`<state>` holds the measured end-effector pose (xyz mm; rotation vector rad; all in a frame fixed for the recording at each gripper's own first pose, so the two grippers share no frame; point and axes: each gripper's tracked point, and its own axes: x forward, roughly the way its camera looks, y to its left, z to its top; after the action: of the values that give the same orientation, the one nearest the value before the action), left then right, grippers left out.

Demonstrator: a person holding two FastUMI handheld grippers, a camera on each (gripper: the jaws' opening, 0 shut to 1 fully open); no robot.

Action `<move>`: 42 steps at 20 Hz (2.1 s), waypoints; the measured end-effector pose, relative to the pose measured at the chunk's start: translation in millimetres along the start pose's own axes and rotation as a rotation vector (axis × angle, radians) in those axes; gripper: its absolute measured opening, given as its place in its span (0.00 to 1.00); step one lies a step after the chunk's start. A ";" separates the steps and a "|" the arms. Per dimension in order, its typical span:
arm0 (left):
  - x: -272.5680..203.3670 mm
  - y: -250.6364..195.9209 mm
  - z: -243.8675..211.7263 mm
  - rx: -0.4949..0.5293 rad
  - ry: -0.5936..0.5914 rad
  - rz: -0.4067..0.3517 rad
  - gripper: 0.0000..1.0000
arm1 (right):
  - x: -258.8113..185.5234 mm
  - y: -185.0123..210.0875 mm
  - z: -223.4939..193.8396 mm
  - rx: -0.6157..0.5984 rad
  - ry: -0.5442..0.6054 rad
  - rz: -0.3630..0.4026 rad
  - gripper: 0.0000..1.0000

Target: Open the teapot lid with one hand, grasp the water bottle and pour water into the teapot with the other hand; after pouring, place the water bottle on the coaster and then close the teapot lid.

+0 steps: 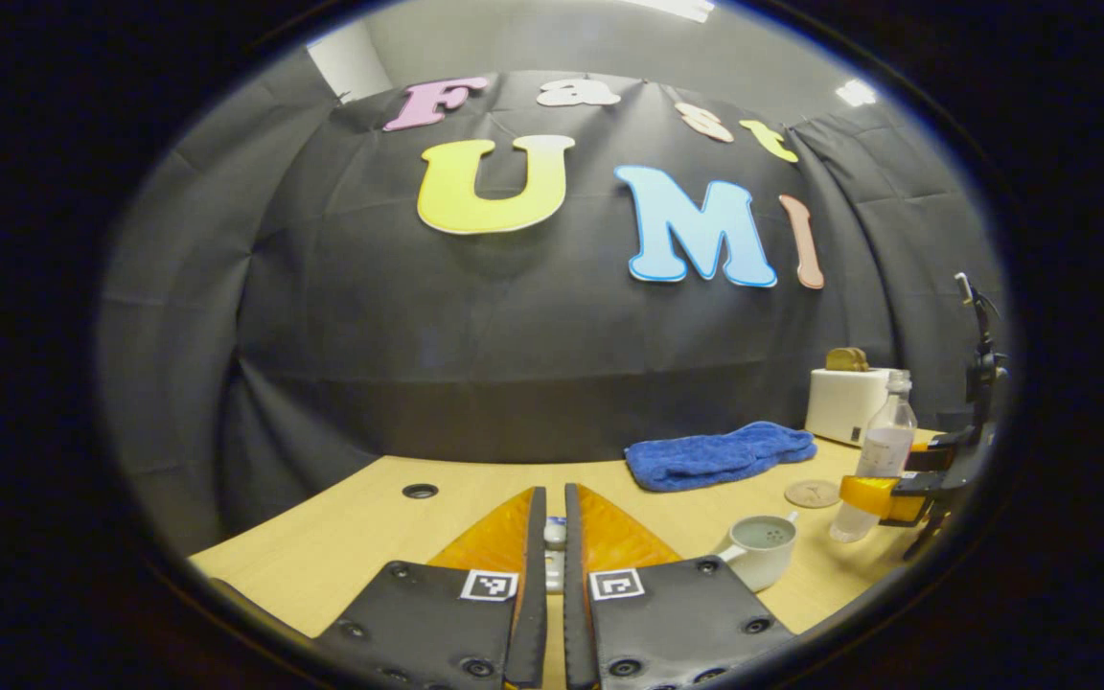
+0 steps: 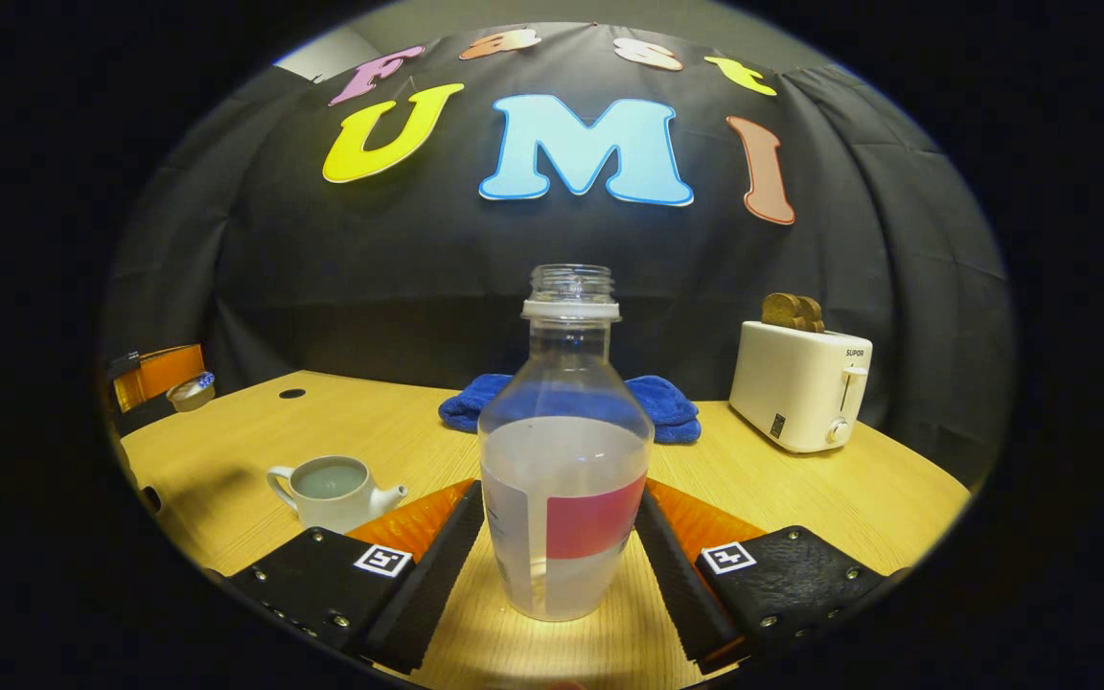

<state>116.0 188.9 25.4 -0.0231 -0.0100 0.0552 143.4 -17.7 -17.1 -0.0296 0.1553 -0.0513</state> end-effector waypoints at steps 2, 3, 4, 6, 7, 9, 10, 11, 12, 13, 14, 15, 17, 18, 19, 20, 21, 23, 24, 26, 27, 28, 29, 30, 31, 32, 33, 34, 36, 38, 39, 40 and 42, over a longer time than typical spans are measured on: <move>-0.9 10.5 -0.2 -0.016 -0.002 0.013 0.14 | 0.1 -1.1 -0.6 0.008 0.005 -0.003 0.94; -1.0 13.2 -1.3 -0.025 -0.003 0.017 0.14 | 0.8 -2.4 -1.2 0.014 0.009 -0.009 0.94; -1.9 14.4 0.2 -0.030 -0.005 0.019 0.14 | 1.4 -3.0 -1.8 0.019 0.012 -0.012 0.94; -3.2 13.4 1.9 -0.044 -0.010 0.011 0.14 | 1.7 -2.9 -0.7 0.022 0.010 -0.013 0.94; -3.5 11.8 2.2 -0.053 -0.011 0.005 0.14 | 4.5 -4.8 -1.8 0.019 0.009 -0.026 0.86; -2.9 9.3 2.0 -0.067 -0.012 -0.006 0.14 | 1.7 -5.9 1.9 -0.027 0.002 -0.042 0.78; -2.7 9.6 1.0 -0.071 -0.009 -0.007 0.14 | 1.0 -8.0 3.6 -0.076 -0.003 -0.063 0.77; -2.9 9.4 -1.5 -0.077 -0.005 -0.008 0.14 | 0.2 -12.1 8.8 -0.146 -0.012 -0.089 0.77; -3.1 9.7 -1.8 -0.084 -0.002 -0.010 0.14 | -1.9 -17.1 16.1 -0.225 -0.028 -0.126 0.77; -2.3 9.3 -3.8 -0.089 0.000 -0.011 0.14 | -2.9 -21.2 24.5 -0.313 -0.043 -0.156 0.77; -2.0 9.8 -4.2 -0.090 0.002 -0.012 0.14 | -3.0 -21.1 32.5 -0.407 -0.056 -0.176 0.76; -1.4 10.1 -5.2 -0.089 0.003 -0.010 0.14 | -3.6 -23.3 41.0 -0.494 -0.072 -0.197 0.76; -1.5 9.7 -6.2 -0.094 0.008 -0.014 0.14 | -4.3 -21.9 53.4 -0.643 -0.100 -0.215 0.77; -0.5 9.4 -7.6 -0.097 0.011 -0.015 0.14 | -3.8 -20.0 57.3 -0.698 -0.109 -0.219 0.77; 0.0 9.3 -9.7 -0.100 0.015 -0.016 0.14 | -2.5 -18.8 60.5 -0.744 -0.116 -0.217 0.76; 1.5 9.0 -11.0 -0.102 0.020 -0.017 0.13 | -0.9 -18.1 63.8 -0.785 -0.118 -0.218 0.76; 0.5 8.8 -12.9 -0.104 0.024 -0.018 0.14 | 0.6 -16.5 65.1 -0.822 -0.116 -0.215 0.76; 1.0 7.4 -13.9 -0.109 0.029 -0.023 0.13 | 2.8 -15.0 65.1 -0.890 -0.107 -0.213 0.76; 1.4 7.7 -14.1 -0.109 0.030 -0.025 0.13 | 5.9 -13.4 62.4 -0.930 -0.099 -0.213 0.76; 1.0 7.8 -13.4 -0.109 0.029 -0.025 0.14 | 12.2 -12.7 58.9 -1.029 -0.087 -0.221 0.76; 0.6 7.5 -14.2 -0.108 0.030 -0.026 0.13 | 14.4 -11.5 57.8 -1.085 -0.082 -0.222 0.76; 0.6 7.9 -13.6 -0.108 0.029 -0.026 0.13 | 16.4 -10.4 57.0 -1.138 -0.081 -0.222 0.76; 0.5 7.7 -13.9 -0.108 0.029 -0.028 0.13 | 18.4 -8.6 54.7 -1.185 -0.077 -0.218 0.76; 1.6 7.3 -13.2 -0.109 0.029 -0.029 0.13 | 21.0 -5.8 50.8 -1.223 -0.072 -0.211 0.76; 1.6 6.6 -13.7 -0.109 0.032 -0.031 0.13 | 22.1 -3.9 48.1 -1.253 -0.067 -0.206 0.76; 2.6 5.5 -13.5 -0.110 0.034 -0.033 0.13 | 23.6 -1.1 45.4 -1.279 -0.063 -0.198 0.76; 2.6 4.8 -14.7 -0.111 0.036 -0.035 0.13 | 22.8 0.4 44.3 -1.299 -0.062 -0.194 0.76; 2.6 4.7 -15.2 -0.112 0.038 -0.036 0.13 | 22.0 1.8 43.1 -1.316 -0.061 -0.190 0.76; 1.3 4.1 -16.6 -0.117 0.040 -0.041 0.13 | 22.9 3.2 41.0 -1.356 -0.059 -0.188 0.76; 1.3 2.7 -17.4 -0.120 0.044 -0.046 0.14 | 26.1 3.0 38.0 -1.405 -0.056 -0.190 0.76; 1.2 2.9 -19.6 -0.121 0.047 -0.047 0.14 | 28.2 3.5 35.9 -1.433 -0.054 -0.188 0.76; 1.7 2.0 -19.5 -0.120 0.050 -0.047 0.13 | 29.3 3.9 36.0 -1.460 -0.057 -0.189 0.76; 2.3 4.3 -20.9 -0.116 0.054 -0.043 0.14 | 28.7 6.5 36.6 -1.509 -0.067 -0.182 0.76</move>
<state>118.3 192.8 4.5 -0.1401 0.0401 0.0110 177.8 -11.8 14.4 -1.5501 0.0938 -0.1048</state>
